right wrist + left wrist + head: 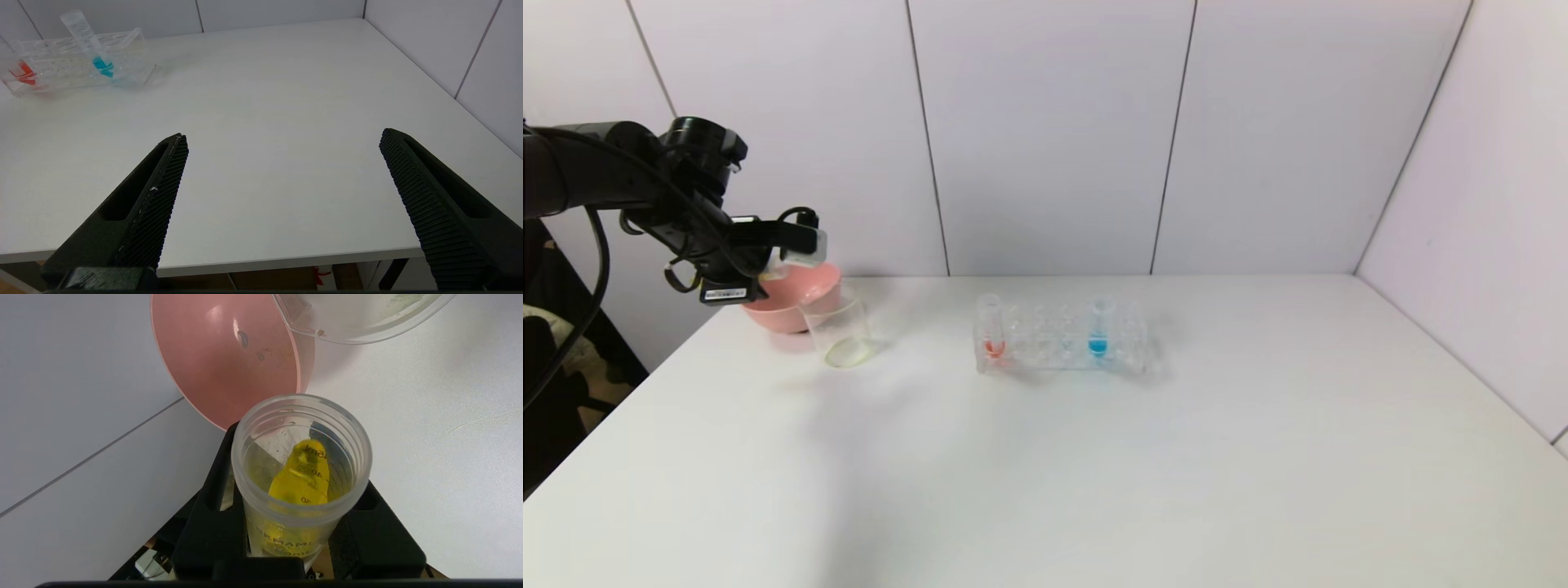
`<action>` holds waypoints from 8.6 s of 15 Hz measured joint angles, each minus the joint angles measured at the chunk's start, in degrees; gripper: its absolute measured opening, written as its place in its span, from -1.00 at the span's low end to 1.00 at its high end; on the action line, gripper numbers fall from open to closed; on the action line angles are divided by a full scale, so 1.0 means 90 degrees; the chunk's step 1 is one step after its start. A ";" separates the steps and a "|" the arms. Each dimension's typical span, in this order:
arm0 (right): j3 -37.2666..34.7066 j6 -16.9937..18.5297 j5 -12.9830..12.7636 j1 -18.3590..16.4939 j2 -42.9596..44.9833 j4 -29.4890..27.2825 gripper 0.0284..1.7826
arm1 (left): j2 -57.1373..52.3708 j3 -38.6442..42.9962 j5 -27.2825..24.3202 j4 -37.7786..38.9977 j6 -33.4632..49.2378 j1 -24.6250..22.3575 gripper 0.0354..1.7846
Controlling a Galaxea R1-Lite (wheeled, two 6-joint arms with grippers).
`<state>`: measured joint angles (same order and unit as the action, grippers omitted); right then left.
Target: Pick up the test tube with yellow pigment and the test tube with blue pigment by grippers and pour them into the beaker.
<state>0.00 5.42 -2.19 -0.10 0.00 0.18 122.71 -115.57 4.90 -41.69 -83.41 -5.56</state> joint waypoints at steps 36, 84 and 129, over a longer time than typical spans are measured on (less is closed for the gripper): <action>0.0000 0.0000 0.0000 0.0000 0.0000 -0.0003 0.92 | 0.0076 -0.0009 0.0894 0.0064 0.0179 0.0423 -0.42; 0.0000 0.0000 0.0000 0.0000 0.0000 -0.0003 0.92 | 0.0257 -0.0041 0.1890 -0.0087 0.0325 0.0742 -0.42; 0.0000 0.0000 0.0000 0.0000 0.0000 -0.0003 0.92 | -0.0263 0.0314 -0.4970 0.3378 0.7538 -0.1153 -0.42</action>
<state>0.00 5.42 -2.19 -0.10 0.00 0.16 120.35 -112.74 -39.83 -11.29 -15.57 -15.93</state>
